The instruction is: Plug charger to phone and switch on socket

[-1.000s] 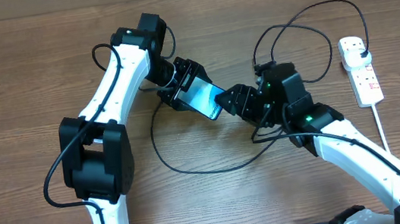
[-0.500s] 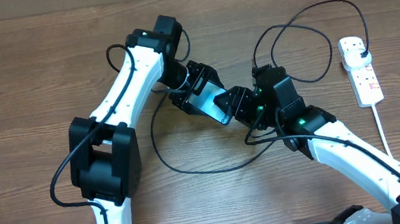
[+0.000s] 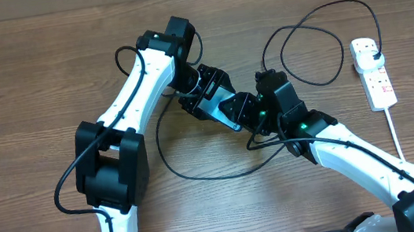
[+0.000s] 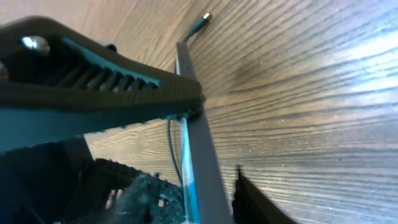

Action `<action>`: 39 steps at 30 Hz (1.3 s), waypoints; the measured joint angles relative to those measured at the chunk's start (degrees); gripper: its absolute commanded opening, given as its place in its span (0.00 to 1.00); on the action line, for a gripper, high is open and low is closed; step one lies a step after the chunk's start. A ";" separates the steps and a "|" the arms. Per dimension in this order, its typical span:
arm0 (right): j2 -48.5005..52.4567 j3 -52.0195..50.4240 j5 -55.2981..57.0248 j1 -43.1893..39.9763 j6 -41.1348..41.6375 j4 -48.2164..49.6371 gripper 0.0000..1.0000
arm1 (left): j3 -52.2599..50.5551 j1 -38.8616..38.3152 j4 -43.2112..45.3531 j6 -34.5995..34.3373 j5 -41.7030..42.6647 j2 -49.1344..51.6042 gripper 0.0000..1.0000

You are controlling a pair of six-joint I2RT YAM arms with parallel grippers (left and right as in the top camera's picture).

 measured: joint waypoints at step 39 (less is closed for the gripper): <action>1.01 0.00 -1.49 -0.26 1.40 4.02 0.04 | 0.31 -0.17 0.02 0.00 1.31 0.00 1.00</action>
